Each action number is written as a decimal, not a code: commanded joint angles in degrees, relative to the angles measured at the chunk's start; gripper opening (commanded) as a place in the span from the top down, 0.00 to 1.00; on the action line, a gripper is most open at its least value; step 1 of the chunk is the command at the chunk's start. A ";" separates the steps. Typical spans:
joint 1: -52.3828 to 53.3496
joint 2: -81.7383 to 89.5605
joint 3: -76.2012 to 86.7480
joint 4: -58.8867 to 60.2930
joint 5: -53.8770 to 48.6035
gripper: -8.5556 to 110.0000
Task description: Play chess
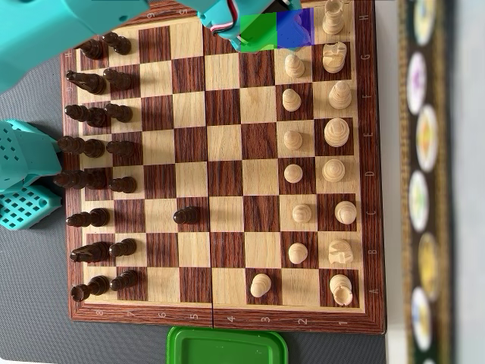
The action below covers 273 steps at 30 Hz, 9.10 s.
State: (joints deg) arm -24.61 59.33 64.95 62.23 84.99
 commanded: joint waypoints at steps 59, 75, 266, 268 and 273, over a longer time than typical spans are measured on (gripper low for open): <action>-2.72 18.90 21.27 -8.79 0.35 0.88; -2.02 18.90 22.06 -5.01 0.35 0.88; 28.21 132.45 116.10 -28.92 2.02 0.93; 28.21 132.45 116.10 -33.13 2.02 0.93; 28.30 132.45 116.10 -47.11 2.29 0.93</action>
State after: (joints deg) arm 3.78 191.16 179.91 22.68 87.01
